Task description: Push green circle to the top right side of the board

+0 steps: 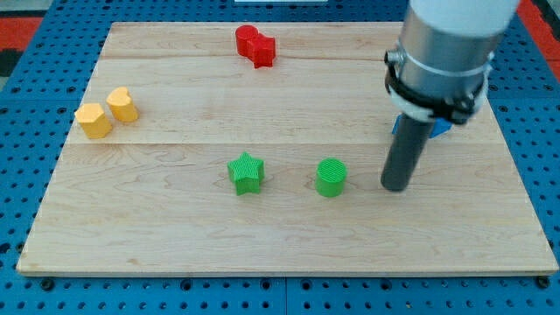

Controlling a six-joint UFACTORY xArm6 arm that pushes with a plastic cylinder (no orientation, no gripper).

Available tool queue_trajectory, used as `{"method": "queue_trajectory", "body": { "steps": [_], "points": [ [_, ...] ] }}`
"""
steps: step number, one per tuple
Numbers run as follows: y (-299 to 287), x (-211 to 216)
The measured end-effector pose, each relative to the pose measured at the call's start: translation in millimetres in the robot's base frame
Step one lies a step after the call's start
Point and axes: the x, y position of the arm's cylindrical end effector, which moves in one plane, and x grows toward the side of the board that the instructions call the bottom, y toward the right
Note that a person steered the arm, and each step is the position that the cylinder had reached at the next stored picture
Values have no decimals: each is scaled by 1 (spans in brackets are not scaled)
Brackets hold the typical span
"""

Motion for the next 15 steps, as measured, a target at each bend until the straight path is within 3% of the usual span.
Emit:
{"method": "queue_trajectory", "body": {
  "steps": [1,2,5,7,9,11,12,14,15],
  "points": [
    [-4,34],
    [-65,38],
    [-69,-58],
    [-117,-109],
    [-168,-125],
    [-133,-185],
    [-166,-186],
    [-116,-237],
    [-125,-243]
  ]
}}
